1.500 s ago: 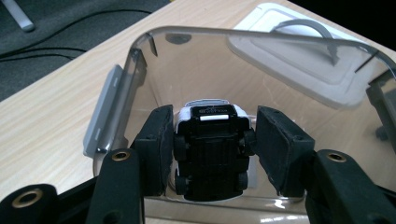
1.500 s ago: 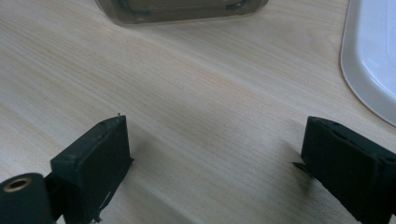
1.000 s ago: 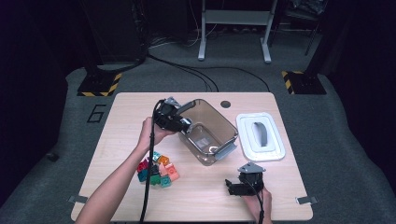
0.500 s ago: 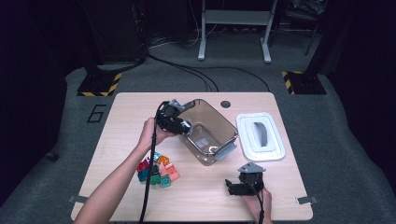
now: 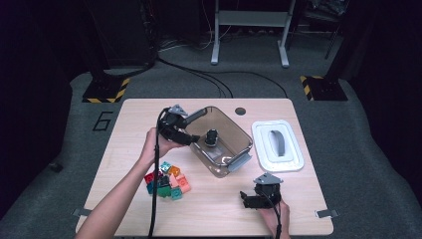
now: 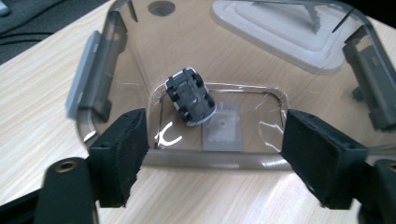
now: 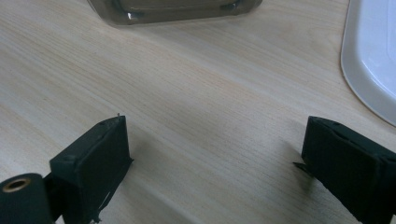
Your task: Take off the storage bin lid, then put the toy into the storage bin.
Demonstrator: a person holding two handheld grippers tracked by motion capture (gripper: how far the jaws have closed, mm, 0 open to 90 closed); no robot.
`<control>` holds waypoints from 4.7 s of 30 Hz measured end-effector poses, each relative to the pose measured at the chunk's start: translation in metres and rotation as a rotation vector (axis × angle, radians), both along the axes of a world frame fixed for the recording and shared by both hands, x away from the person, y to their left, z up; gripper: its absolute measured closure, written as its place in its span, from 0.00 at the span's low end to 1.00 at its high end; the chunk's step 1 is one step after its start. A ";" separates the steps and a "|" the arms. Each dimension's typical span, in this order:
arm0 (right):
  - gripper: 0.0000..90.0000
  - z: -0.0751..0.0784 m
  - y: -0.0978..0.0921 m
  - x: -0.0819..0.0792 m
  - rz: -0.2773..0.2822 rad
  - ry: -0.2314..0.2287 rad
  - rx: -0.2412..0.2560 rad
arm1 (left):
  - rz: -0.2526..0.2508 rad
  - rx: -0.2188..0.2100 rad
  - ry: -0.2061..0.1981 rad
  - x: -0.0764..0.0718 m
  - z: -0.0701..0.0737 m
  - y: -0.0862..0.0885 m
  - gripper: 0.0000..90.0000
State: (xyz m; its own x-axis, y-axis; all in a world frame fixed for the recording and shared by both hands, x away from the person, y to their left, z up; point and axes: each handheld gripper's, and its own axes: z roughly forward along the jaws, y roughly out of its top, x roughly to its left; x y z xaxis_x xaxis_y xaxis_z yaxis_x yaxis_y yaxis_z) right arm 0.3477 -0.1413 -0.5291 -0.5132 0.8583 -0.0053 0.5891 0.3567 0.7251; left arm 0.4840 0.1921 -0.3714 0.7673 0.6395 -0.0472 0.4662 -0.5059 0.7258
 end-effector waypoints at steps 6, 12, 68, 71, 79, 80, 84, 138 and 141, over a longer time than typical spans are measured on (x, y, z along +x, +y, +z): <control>0.07 0.000 0.000 0.000 -0.002 -0.001 -0.001 | 0.040 -0.017 -0.021 -0.015 -0.001 0.025 0.19; 0.07 0.000 0.000 0.000 -0.002 0.002 0.001 | 0.085 -0.012 -0.032 -0.027 -0.005 0.053 0.17; 0.06 0.000 -0.010 0.006 -0.037 -0.001 0.003 | 0.316 -0.110 -0.025 -0.113 -0.132 0.138 0.27; 0.06 0.000 -0.010 0.005 -0.038 -0.002 0.000 | 0.312 -0.117 -0.036 -0.114 -0.132 0.137 0.28; 0.06 0.000 -0.010 0.006 -0.039 -0.003 -0.001 | 0.285 -0.096 -0.041 -0.116 -0.131 0.135 0.31; 0.06 0.000 -0.010 0.006 -0.039 -0.003 -0.001 | 0.288 -0.095 -0.040 -0.115 -0.133 0.135 0.31; 0.06 0.000 -0.010 0.006 -0.038 -0.004 -0.002 | 0.316 -0.112 -0.046 -0.112 -0.135 0.135 0.33; 0.06 0.000 -0.010 0.005 -0.038 -0.002 -0.003 | 0.377 -0.104 0.001 -0.091 -0.123 0.144 0.66; 0.06 0.000 -0.010 0.005 -0.041 -0.001 -0.001 | 0.362 -0.096 -0.001 -0.087 -0.115 0.143 0.66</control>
